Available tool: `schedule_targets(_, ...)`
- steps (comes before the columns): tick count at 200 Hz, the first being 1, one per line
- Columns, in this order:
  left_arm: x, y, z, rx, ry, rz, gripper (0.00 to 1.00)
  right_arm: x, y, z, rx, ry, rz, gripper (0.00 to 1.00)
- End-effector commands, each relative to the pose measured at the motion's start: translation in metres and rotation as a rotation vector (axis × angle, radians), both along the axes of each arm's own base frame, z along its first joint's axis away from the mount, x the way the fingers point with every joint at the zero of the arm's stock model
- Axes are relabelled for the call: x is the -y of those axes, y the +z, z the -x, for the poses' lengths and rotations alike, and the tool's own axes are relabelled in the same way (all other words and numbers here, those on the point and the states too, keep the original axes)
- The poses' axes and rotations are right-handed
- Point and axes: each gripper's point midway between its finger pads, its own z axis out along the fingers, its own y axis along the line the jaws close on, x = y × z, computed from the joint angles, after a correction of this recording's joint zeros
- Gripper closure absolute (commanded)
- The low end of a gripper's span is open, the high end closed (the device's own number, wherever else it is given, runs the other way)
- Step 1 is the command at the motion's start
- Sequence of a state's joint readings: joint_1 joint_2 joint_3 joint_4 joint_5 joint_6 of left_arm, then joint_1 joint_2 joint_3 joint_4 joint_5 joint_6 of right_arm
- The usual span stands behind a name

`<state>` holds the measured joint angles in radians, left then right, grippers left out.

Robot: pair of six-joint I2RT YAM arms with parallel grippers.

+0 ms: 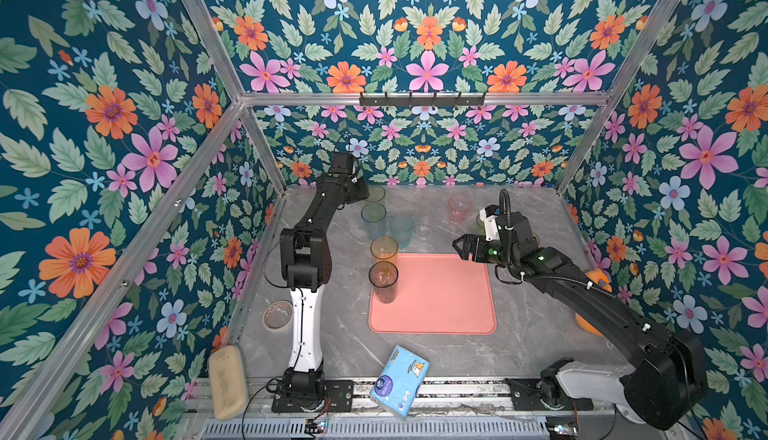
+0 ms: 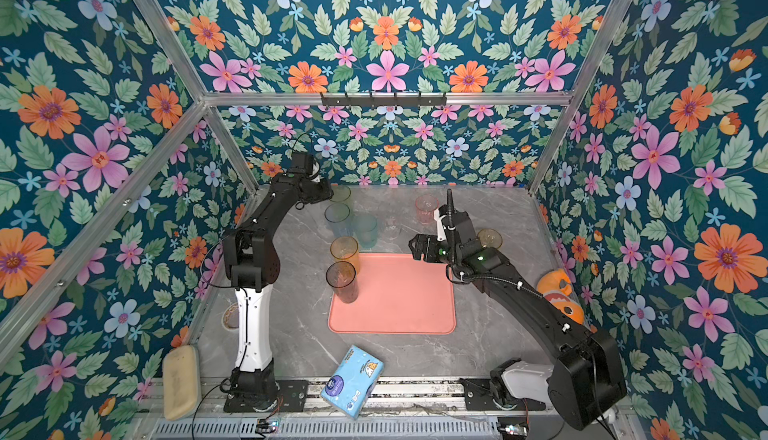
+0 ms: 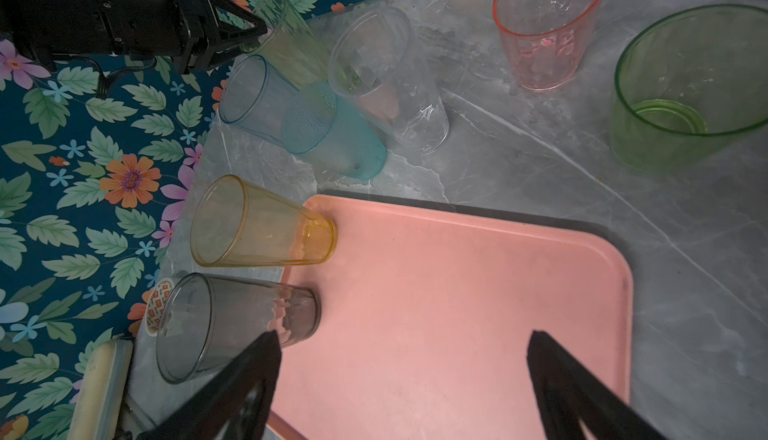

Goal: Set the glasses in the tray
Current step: 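Lower the left gripper and grasp the green glass rim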

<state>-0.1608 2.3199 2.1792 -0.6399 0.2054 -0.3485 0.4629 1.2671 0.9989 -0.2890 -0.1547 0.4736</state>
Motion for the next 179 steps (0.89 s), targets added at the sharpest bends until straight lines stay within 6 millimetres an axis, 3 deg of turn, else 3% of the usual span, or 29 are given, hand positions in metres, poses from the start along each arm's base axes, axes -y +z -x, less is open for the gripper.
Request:
schedule_targets(1,-0.001,0.001,-0.006,0.026,-0.002,-0.008,0.66,0.001,0.001,-0.002,0.004,-0.01,-0.012,0.06)
schedule_targets(85,-0.002,-0.004,-0.011,0.035,-0.003,-0.019,0.79,0.001,0.002,-0.004,0.003,-0.01,-0.017,0.06)
schedule_targets(179,-0.008,0.015,-0.014,0.081,0.018,-0.034,0.9,0.001,0.004,-0.004,0.008,-0.009,-0.017,0.06)
